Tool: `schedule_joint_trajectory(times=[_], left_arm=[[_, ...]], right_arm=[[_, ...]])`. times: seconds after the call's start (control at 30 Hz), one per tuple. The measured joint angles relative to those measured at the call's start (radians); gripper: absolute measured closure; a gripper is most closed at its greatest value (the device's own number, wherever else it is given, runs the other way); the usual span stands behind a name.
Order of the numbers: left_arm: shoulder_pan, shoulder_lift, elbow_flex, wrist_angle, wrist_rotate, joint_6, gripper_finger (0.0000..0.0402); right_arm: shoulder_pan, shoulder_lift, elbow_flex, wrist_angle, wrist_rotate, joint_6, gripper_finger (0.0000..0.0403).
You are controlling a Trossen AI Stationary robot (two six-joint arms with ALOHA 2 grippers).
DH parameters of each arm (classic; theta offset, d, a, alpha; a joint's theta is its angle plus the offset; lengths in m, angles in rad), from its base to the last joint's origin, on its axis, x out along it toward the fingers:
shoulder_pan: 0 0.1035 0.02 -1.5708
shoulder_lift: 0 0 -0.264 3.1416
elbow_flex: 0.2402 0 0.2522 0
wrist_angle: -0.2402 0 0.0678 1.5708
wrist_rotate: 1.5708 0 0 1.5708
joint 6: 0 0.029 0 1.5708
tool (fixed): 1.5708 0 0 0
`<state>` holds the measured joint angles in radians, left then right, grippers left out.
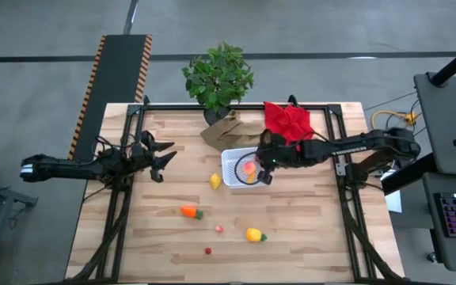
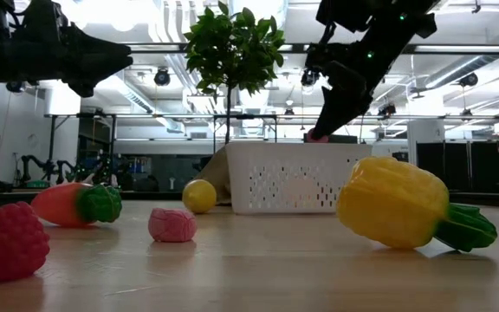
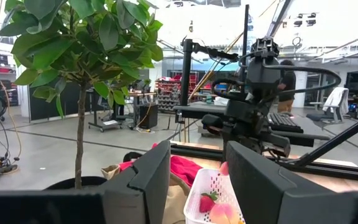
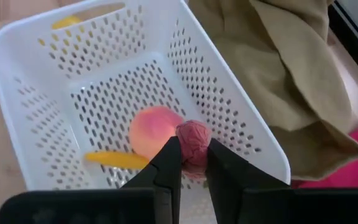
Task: Pick and placing Produce into tupperware
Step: Put the right pink peach into the bin, then put the lemon into the bin
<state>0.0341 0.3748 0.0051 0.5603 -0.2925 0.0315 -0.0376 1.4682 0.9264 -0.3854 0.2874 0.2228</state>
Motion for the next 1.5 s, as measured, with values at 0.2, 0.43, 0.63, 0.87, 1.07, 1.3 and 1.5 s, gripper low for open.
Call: schedule_joint_trajectory(times=[0.2,0.43,0.63,0.87,1.07,1.3,1.5], left_arm=[[0.000,0.000,0.000,0.000,0.000,0.000,0.0257],[0.000,0.002,0.000,-0.001,0.000,0.001,0.0257],[0.000,0.002,0.000,0.000,0.000,0.001,0.0257],[0.000,0.002,0.000,0.000,0.000,0.001,0.0257],[0.000,0.000,0.000,0.004,0.000,0.001,0.0257],[0.000,0.003,0.000,0.006,0.000,0.001,0.0257],[0.000,0.002,0.000,0.007,0.000,0.009,0.0257]], right_arm=[[-0.006,0.020,0.000,0.010,0.001,-0.016,0.0316],[-0.009,0.019,0.000,0.022,0.010,-0.015,0.0243],[-0.008,0.007,0.024,0.031,0.000,-0.022,0.0200],[0.070,-0.134,0.004,0.247,-0.090,-0.115,0.0214],[0.141,-0.316,-0.117,0.408,-0.261,-0.186,0.0235],[0.177,-0.543,-0.334,0.424,-0.254,-0.178,0.0254],[0.176,-0.655,-0.467,0.547,-0.153,-0.167,0.0266]])
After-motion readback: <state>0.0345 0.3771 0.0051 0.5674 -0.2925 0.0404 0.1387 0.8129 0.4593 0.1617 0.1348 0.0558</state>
